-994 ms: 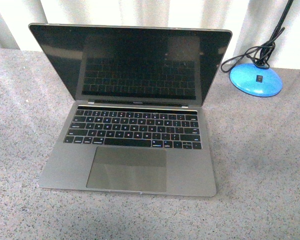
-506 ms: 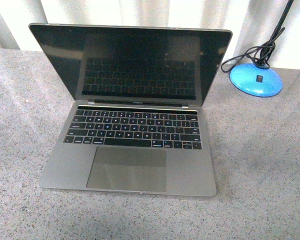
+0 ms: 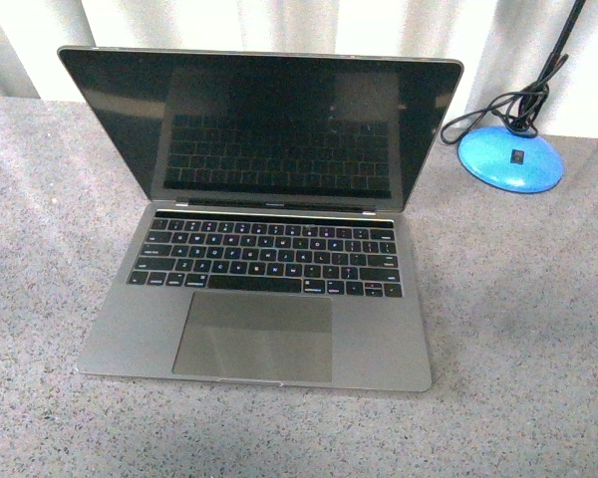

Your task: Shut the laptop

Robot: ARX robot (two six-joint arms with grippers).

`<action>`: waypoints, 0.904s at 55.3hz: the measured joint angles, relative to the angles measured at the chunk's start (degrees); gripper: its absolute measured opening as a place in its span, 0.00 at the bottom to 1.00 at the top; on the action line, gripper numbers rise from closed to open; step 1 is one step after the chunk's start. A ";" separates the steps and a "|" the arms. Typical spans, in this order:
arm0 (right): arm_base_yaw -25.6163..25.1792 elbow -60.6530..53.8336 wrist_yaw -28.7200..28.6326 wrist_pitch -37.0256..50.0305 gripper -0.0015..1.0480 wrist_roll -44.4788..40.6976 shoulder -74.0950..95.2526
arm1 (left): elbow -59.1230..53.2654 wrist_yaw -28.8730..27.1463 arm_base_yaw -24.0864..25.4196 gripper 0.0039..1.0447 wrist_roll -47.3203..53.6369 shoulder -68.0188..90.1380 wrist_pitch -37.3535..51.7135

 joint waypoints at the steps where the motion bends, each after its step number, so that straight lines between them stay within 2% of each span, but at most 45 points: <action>1: 0.00 0.00 0.00 0.00 0.90 0.00 0.00 | 0.00 0.00 0.00 0.94 0.00 0.00 0.00; 8: -0.17 0.17 -0.94 -0.48 0.90 -0.17 0.33 | 0.00 0.00 0.00 0.94 0.00 0.00 0.00; 11: -3.26 4.09 -11.34 -10.45 0.90 -4.17 5.25 | 0.04 -0.79 -0.13 0.94 -0.07 0.15 -0.11; 12: -4.79 6.23 -16.02 -15.50 0.90 -5.81 8.85 | 0.59 -4.85 -1.31 0.94 -1.99 1.57 -1.99; 13: -6.12 8.04 -20.20 -19.65 0.90 -8.50 12.37 | 2.05 -11.47 -3.26 0.94 -4.52 3.45 -5.44; 14: -6.67 8.76 -21.94 -21.46 0.90 -8.98 13.97 | 2.80 -14.47 -4.48 0.94 -6.14 4.83 -7.30; 17: -7.85 11.39 -27.82 -27.23 0.90 -14.69 22.36 | 6.91 -33.07 -10.71 0.94 -16.74 14.88 -14.99; 18: -8.00 11.67 -28.11 -26.93 0.90 -16.02 24.50 | 7.41 -37.09 -11.72 0.94 -20.04 17.92 -15.50; 20: -7.89 12.26 -27.89 -25.46 0.90 -17.75 27.45 | 7.52 -44.13 -12.50 0.94 -24.28 21.92 -14.62; 23: -7.13 14.36 -27.89 -21.86 0.90 -20.13 32.30 | 7.52 -47.80 -12.20 0.94 -25.99 26.77 -10.14; 25: -6.38 16.04 -26.82 -19.65 0.90 -21.86 35.15 | 7.58 -47.43 -11.52 0.94 -25.75 28.89 -6.03; 30: -3.58 21.27 -24.85 -15.43 0.90 -26.56 43.60 | 9.75 -39.91 -8.09 0.94 -21.31 36.46 6.29; 36: -1.49 24.70 -23.30 -11.30 0.90 -29.68 50.47 | 12.87 -34.16 -6.34 0.94 -15.15 45.05 16.39; 43: 0.74 29.16 -21.64 -6.75 0.90 -31.82 57.94 | 17.14 -28.22 -6.10 0.94 -8.39 55.08 24.83; 50: 2.60 32.17 -19.93 -2.82 0.90 -33.94 63.67 | 21.46 -23.43 -6.38 0.94 -3.65 61.99 29.51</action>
